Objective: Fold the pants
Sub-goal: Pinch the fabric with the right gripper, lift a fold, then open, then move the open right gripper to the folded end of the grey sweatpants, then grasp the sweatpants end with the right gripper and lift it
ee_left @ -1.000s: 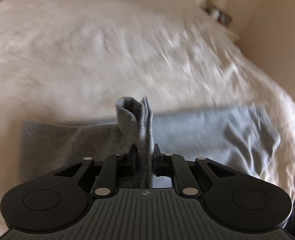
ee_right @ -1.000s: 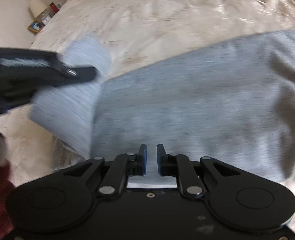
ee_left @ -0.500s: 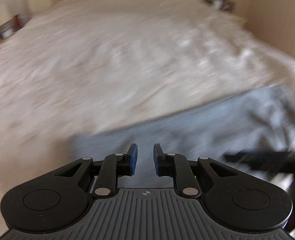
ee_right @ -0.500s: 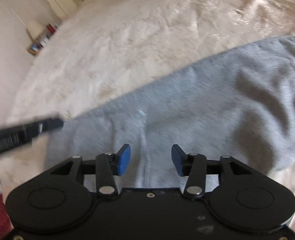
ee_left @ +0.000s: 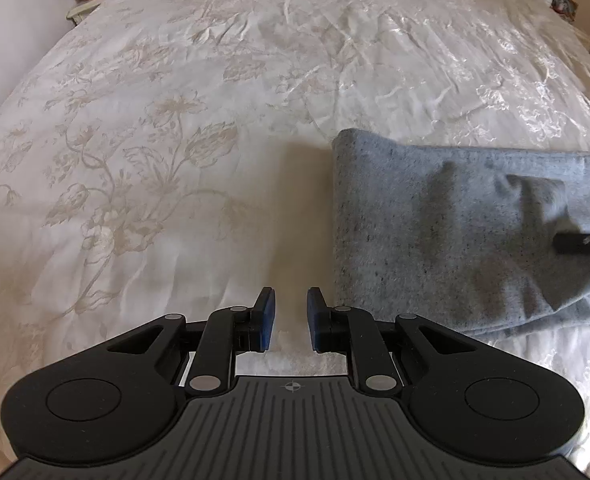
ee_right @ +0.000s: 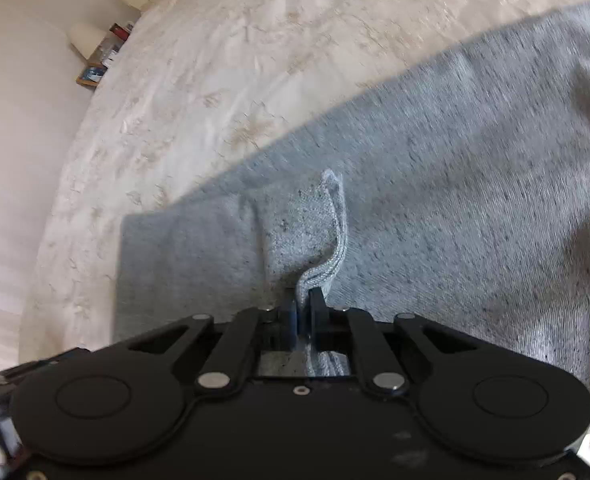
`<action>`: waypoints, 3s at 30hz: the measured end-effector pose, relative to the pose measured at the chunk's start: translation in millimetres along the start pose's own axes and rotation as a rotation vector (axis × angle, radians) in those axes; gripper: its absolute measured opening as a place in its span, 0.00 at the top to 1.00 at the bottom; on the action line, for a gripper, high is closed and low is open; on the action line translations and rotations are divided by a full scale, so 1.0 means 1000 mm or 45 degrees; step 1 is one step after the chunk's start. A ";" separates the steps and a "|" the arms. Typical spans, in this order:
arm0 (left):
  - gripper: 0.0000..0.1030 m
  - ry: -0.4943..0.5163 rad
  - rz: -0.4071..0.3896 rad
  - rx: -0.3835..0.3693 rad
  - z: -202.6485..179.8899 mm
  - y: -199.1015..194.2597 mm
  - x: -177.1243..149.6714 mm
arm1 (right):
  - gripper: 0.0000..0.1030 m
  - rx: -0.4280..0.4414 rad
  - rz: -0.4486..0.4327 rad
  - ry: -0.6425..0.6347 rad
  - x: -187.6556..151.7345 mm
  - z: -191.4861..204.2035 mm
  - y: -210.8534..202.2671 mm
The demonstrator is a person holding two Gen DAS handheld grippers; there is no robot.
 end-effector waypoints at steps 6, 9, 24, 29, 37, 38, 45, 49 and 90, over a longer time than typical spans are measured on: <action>0.84 0.054 -0.086 -0.075 -0.026 -0.004 0.022 | 0.94 -0.155 -0.180 -0.374 0.032 0.042 -0.059; 0.84 0.097 -0.084 -0.119 -0.046 0.009 0.034 | 0.93 -0.276 -0.166 -0.363 0.048 0.019 -0.050; 0.83 0.588 0.017 -0.011 -0.087 0.042 0.017 | 0.74 -0.540 -0.075 -0.315 0.035 -0.039 -0.019; 0.82 0.416 -0.063 -0.160 -0.087 0.018 0.014 | 0.73 -0.397 -0.166 -0.361 0.009 -0.011 -0.043; 0.81 0.508 0.106 -0.105 -0.095 0.036 -0.022 | 0.75 -0.517 0.043 -0.321 -0.058 -0.035 -0.019; 0.81 0.496 0.113 -0.122 -0.093 0.033 -0.023 | 0.75 -0.515 0.032 -0.292 -0.061 -0.035 -0.025; 0.81 0.400 0.060 -0.214 -0.067 -0.002 -0.037 | 0.69 -0.510 -0.160 -0.121 -0.075 -0.035 -0.092; 0.81 0.423 0.030 -0.271 -0.062 -0.011 -0.040 | 0.68 -0.537 -0.283 -0.057 -0.082 -0.040 -0.128; 0.81 0.546 -0.097 -0.135 -0.294 -0.053 0.044 | 0.31 -0.359 -0.363 0.130 0.095 -0.263 -0.212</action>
Point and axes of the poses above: each gripper's, at about its wrist camera, not at the fingertips, and y roughly the way its jaws point, z to its left, x to its top, the point moved 6 cm from there along y, roughly the way its jaws point, and after that the axes turned 10 degrees about y, right-handed, at the moved point
